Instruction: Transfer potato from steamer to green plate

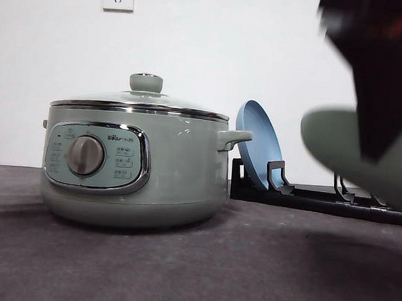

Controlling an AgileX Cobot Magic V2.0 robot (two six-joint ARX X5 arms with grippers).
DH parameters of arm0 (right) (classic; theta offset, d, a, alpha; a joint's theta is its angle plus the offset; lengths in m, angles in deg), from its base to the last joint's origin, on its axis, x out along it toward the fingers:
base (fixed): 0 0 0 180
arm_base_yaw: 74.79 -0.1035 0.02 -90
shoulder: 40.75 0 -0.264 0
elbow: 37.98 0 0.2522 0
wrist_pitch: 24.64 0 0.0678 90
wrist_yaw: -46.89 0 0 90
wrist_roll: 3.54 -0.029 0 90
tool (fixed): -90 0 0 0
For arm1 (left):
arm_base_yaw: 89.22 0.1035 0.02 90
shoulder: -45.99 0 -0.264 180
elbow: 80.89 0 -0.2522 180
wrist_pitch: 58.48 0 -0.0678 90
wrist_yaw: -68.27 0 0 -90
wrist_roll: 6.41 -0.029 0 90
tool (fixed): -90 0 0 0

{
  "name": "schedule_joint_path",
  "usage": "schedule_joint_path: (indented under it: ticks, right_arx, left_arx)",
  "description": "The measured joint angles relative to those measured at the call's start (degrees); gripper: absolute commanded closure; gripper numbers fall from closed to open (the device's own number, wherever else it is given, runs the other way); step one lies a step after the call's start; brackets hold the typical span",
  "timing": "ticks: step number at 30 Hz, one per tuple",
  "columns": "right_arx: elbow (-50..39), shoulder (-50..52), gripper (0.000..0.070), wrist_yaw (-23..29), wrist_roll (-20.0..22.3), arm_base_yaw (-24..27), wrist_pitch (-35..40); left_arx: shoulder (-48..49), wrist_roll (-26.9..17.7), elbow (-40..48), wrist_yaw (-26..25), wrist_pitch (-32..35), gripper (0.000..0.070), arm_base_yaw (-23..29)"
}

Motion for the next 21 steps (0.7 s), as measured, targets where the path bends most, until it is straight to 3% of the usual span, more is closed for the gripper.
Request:
schedule_joint_path:
  ticks: [7,15,21]
  right_arx:
    - [-6.2,-3.3,0.0700,-2.5,-0.8,0.0,8.4]
    - [-6.4,-6.4,0.0700,-2.0,-0.4,0.0,15.0]
    - [-6.4,-7.5,0.0700,-2.9,1.3,-0.1,16.0]
  left_arx:
    - [0.0,0.0,0.0,0.0,0.0,0.0000,0.0]
    - [0.0,0.0,0.0,0.0,0.0,0.0000,0.0]
    - [0.0,0.0,0.0,0.0,0.0,0.0000,0.0]
